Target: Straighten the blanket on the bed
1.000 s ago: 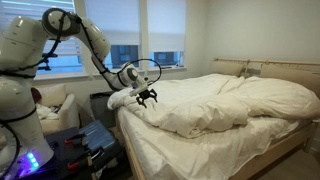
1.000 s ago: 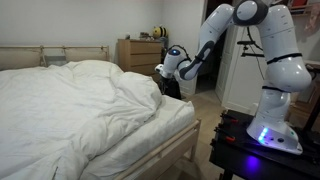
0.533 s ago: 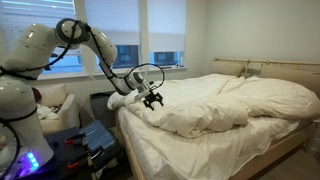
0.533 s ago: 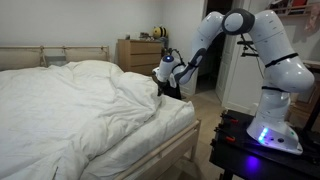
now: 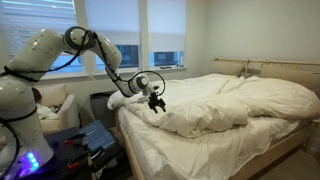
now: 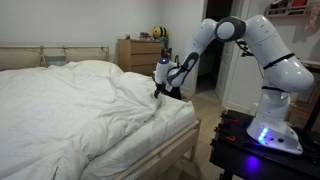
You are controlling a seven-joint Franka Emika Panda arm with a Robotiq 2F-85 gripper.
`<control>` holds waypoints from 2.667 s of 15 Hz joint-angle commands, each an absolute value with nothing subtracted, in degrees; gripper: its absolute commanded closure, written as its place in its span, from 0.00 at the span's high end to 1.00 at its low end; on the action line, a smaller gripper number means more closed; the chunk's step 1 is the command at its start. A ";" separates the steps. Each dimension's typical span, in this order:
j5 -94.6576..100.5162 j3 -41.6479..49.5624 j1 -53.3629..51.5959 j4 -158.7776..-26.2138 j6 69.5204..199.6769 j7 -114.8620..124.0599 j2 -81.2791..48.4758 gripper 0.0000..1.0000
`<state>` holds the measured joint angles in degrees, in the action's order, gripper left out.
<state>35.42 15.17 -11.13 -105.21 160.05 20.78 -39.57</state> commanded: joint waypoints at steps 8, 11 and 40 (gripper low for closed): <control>8.20 11.97 -6.01 -98.95 168.06 20.52 -45.03 1.00; 3.00 10.90 -4.26 -97.93 174.56 18.92 -47.12 1.00; -0.59 1.43 4.43 -89.35 161.73 3.79 -52.87 0.01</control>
